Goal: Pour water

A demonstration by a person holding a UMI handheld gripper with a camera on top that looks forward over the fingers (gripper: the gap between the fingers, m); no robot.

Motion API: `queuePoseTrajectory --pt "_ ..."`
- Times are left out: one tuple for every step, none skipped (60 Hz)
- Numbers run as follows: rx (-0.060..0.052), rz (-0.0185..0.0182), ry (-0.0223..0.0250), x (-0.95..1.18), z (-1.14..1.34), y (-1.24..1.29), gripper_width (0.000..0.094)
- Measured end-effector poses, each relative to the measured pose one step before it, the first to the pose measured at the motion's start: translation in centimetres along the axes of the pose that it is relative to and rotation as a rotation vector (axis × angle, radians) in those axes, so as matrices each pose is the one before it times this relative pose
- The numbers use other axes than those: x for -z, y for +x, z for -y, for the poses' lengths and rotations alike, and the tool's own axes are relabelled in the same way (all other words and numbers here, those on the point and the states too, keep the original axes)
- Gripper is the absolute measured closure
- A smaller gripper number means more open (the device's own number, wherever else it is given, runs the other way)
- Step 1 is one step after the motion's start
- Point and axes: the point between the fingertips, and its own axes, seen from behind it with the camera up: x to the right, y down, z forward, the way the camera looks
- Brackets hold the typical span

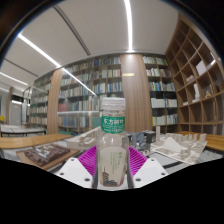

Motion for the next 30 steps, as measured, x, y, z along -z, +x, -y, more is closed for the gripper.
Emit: queuePoseTrajectory --pt "0.0201 -0.00159 -0.01701 0.045 -0.759 0.251 0.0541" --pt "0.0198 0.00091 -0.01544 -0.292 -1.416 0.839 0.0541" --pt "0.0159 -0.00094 -0.01855 0.022 -0.826 0.159 0.0542" --pt "0.0177 0.00058 -0.01339 -0.287 -1.937 0.97 0.0542" --pt "0.008 -0.00266 -0.01846 0.452 0.03 -0.391 0.0542" --pt "0.0108 -0.00374 -0.01553 -0.029 -0.717 0.18 0.0541" --pt "0.01 -0.00416 -0.01551 -0.042 -0.781 0.198 0.0541" --pt "0.009 -0.00362 -0.01552 -0.028 -0.813 0.2 0.054" --pt "0.0083 -0.0028 -0.01564 -0.23 -0.925 0.364 0.054" --pt "0.0034 -0.00242 -0.01401 -0.047 -0.776 0.195 0.0541" --pt "0.0017 -0.00237 -0.01224 -0.214 -1.011 0.269 0.0541" --pt "-0.0012 -0.00203 -0.01198 0.072 -0.858 0.195 0.0541" --pt "-0.0019 -0.0017 -0.01224 -0.054 -0.709 0.198 0.0542" --pt "-0.0029 -0.00183 -0.01111 -0.072 -0.679 0.184 0.0541" --pt "-0.0025 -0.00252 -0.01087 -0.1 -0.7 0.176 0.0541" --pt "-0.0016 -0.00336 -0.01157 -0.078 -0.697 0.194 0.0541" --pt "-0.0015 -0.00394 -0.01281 -0.094 -0.726 0.207 0.0541" --pt "-0.0024 -0.00361 -0.01613 -0.38 -0.597 0.022 0.054" --pt "-0.0048 0.00001 -0.01042 0.019 -0.976 0.102 0.054" --pt "-0.0023 0.00085 -0.01204 -0.065 -0.741 0.07 0.054" --pt "-0.0012 0.00137 -0.01258 -0.063 -0.76 0.054 0.0518" --pt "0.0021 -0.00361 0.00513 0.349 -0.643 0.095 0.0525" --pt "-0.0056 -0.00197 0.04352 -0.041 0.725 0.125 0.0536" --pt "-0.0079 0.00163 -0.0111 0.015 -0.37 0.159 0.0534" --pt "-0.0051 -0.00586 0.00082 0.203 -0.089 0.165 0.0532" --pt "-0.0069 -0.00512 0.007 -0.14 0.62 0.165 0.0529" --pt "-0.0103 -0.00078 -0.00068 0.076 -0.251 -0.051 0.0519" --pt "-0.0057 -0.00268 -0.00023 -0.18 -0.021 -0.214 0.05" --pt "-0.0019 -0.00132 0.00366 -0.021 0.026 -0.042 0.0484" --pt "0.0026 0.00019 -0.00235 -0.033 -0.009 0.026 0.0462"
